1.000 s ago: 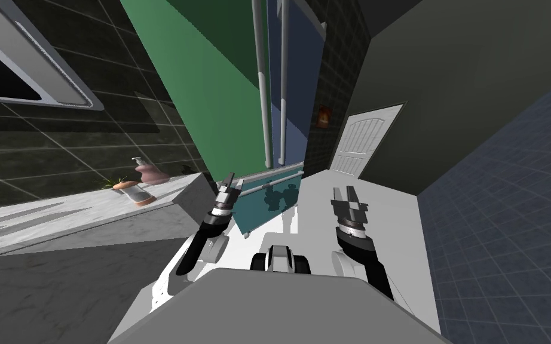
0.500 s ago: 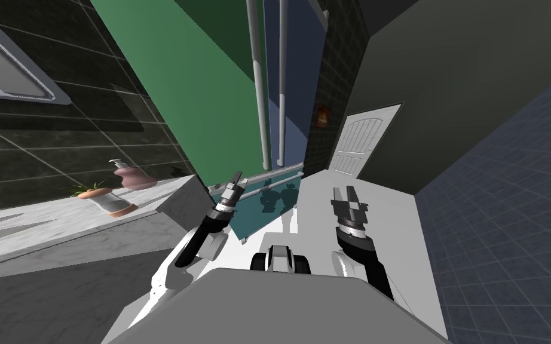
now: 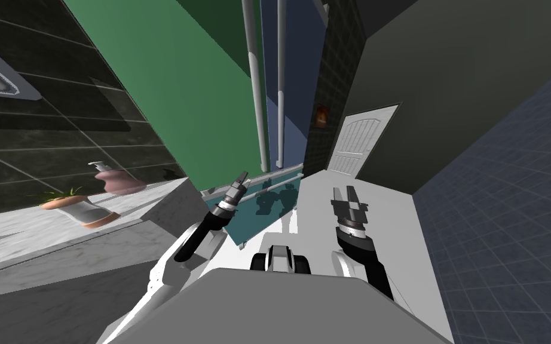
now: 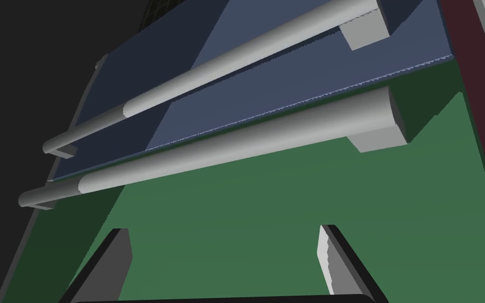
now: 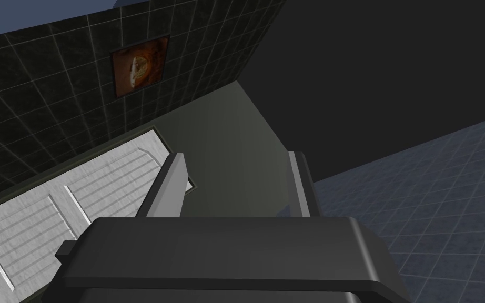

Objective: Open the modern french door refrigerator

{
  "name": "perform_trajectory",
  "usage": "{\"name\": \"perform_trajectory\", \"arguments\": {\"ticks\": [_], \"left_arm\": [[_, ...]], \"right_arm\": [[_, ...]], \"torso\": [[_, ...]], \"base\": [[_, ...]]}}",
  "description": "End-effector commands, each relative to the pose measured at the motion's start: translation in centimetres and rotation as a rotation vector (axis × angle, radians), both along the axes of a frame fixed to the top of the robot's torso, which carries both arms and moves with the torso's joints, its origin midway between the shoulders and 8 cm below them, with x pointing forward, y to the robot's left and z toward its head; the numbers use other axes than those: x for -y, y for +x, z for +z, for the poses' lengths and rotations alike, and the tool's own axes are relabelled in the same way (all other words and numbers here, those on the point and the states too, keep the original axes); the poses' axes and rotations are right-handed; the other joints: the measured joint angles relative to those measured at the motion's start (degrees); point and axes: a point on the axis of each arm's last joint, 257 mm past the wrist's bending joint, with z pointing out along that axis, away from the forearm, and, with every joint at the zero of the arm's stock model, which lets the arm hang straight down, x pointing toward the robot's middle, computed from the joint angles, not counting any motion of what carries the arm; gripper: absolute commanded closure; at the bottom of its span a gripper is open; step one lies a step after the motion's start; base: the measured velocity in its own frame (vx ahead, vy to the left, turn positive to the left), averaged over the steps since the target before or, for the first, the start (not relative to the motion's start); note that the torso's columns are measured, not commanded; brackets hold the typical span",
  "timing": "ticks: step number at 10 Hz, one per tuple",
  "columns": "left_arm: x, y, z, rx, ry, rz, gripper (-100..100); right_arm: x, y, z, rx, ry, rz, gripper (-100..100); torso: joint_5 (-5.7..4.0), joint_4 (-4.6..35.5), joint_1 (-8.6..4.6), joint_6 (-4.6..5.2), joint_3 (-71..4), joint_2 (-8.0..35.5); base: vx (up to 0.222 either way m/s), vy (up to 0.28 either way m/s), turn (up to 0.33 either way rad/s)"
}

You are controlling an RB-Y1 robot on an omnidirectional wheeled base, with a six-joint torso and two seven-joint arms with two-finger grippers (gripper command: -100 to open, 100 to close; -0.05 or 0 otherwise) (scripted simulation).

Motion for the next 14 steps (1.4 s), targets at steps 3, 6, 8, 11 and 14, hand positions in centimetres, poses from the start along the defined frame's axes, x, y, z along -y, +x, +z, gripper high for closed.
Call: {"name": "perform_trajectory", "arguments": {"ticks": [3, 6, 8, 11, 14], "left_arm": [[1.5, 0.8, -0.9, -0.054, 0.11, -0.016, -100], [2.4, 1.3, -1.8, -0.094, 0.202, -0.024, -100], [3.0, 1.5, -2.6, -0.12, 0.272, -0.029, -100], [3.3, 1.9, -3.5, -0.153, 0.344, -0.027, -100], [3.6, 2.2, -4.8, -0.194, 0.446, -0.021, -100]], "right_arm": [[0.0, 0.0, 0.0, 0.0, 0.0, 0.0, 0], [0.0, 0.0, 0.0, 0.0, 0.0, 0.0, 0], [0.0, 0.0, 0.0, 0.0, 0.0, 0.0, 0], [0.0, 0.0, 0.0, 0.0, 0.0, 0.0, 0], [0.0, 0.0, 0.0, 0.0, 0.0, 0.0, 0]], "torso": [[-0.01, 0.01, -0.04, 0.01, 0.03, 0.05], [-0.01, 0.0, -0.04, 0.01, 0.0, 0.0], [0.02, 0.01, 0.07, 0.0, 0.02, 0.04], [-0.01, 0.04, -0.03, -0.01, 0.09, 0.14], [0.0, -0.02, 0.0, 0.01, -0.03, -0.05]], "base": [[0.085, 0.006, -0.037], [0.102, -0.002, -0.042], [0.104, 0.023, -0.041], [0.081, 0.013, -0.028], [0.107, 0.014, -0.045]]}}
